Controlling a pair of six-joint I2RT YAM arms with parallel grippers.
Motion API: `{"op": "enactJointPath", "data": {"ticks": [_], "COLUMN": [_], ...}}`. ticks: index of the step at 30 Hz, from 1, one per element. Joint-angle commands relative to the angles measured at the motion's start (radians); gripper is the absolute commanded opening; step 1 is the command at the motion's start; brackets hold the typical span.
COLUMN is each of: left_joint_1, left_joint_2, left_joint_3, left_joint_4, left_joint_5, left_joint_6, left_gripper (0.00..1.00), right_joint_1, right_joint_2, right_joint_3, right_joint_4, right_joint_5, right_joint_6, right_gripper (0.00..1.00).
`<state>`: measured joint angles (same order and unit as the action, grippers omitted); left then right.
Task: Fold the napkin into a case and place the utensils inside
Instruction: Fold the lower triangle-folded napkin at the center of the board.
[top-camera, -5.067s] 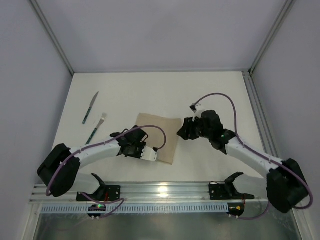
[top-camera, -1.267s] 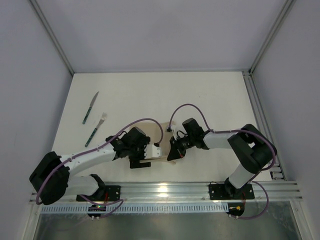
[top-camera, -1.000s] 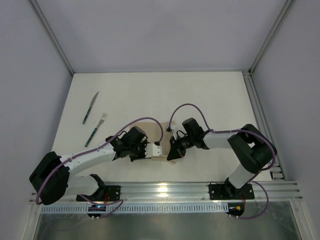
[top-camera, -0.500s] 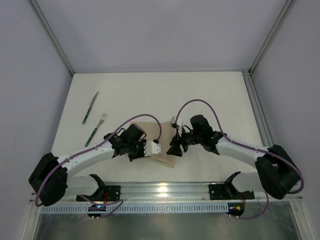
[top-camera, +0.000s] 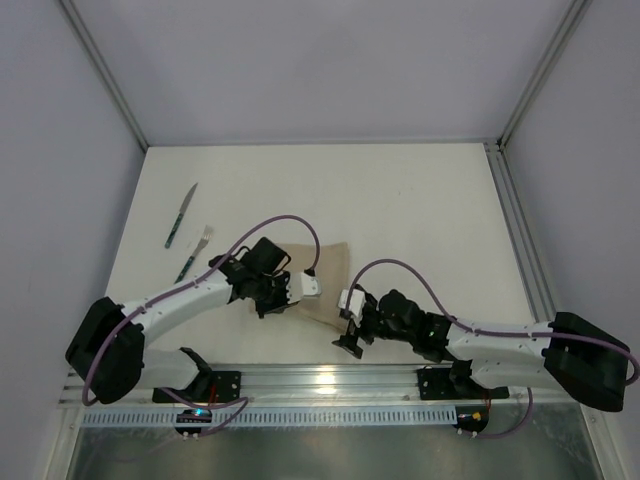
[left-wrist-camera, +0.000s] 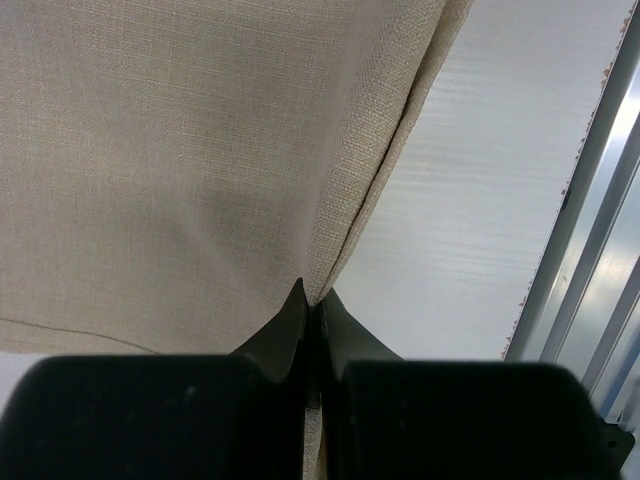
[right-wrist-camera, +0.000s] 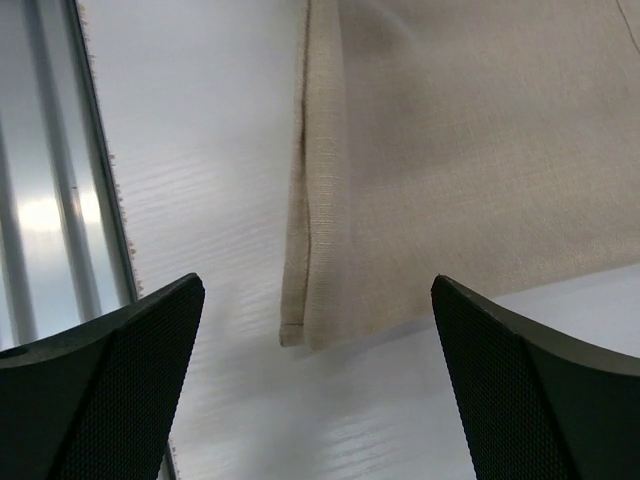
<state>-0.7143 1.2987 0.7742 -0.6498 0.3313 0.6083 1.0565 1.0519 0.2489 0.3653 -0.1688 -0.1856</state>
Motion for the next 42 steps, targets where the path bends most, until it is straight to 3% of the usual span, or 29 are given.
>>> {"op": "enactJointPath", "data": {"ticks": [1,8,12,17,21,25,29,33,37,42], "left_joint_1": [0.01,0.036,0.056,0.073,0.091,0.113,0.128,0.139,0.241,0.266], "left_joint_2": [0.005,0.004,0.004,0.005,0.002,-0.01,-0.032,-0.03,0.052,0.22], "left_joint_3": [0.042,0.054,0.057,0.057,0.057,0.06,0.069,0.076,0.12,0.246], "left_joint_4": [-0.017,-0.03,-0.039,-0.05,-0.079,-0.152,-0.295,-0.352,-0.347,-0.309], "left_joint_5": [0.045,0.086,0.097,0.117,0.138,0.184,0.235,0.247,0.296,0.293], "left_joint_6": [-0.016,-0.021,-0.021,-0.015,0.001,0.047,0.11,0.153,0.183,0.173], "left_gripper": [0.0,0.0,0.0,0.0,0.0,0.0,0.0,0.01,0.06,0.1], "right_joint_1": [0.019,0.068,0.072,0.071,0.072,0.071,0.054,-0.024,-0.168,-0.331], "right_joint_2": [0.066,0.256,0.315,0.35,0.3,0.212,0.146,0.149,0.242,0.394], "right_joint_3": [-0.004,0.069,0.069,0.076,0.078,0.147,0.22,0.263,0.291,0.349], "right_joint_4": [0.202,0.173,0.195,0.21,0.167,-0.04,-0.28,-0.339,-0.335,-0.318], "right_joint_5": [0.164,0.25,0.264,0.339,0.324,0.191,-0.073,-0.389,-0.541,-0.656], "right_joint_6": [-0.012,-0.037,-0.028,0.008,0.018,0.024,0.051,0.092,0.113,0.095], "right_gripper": [0.99,0.97,0.86,0.24,0.04,0.04,0.04,0.04,0.04,0.04]}}
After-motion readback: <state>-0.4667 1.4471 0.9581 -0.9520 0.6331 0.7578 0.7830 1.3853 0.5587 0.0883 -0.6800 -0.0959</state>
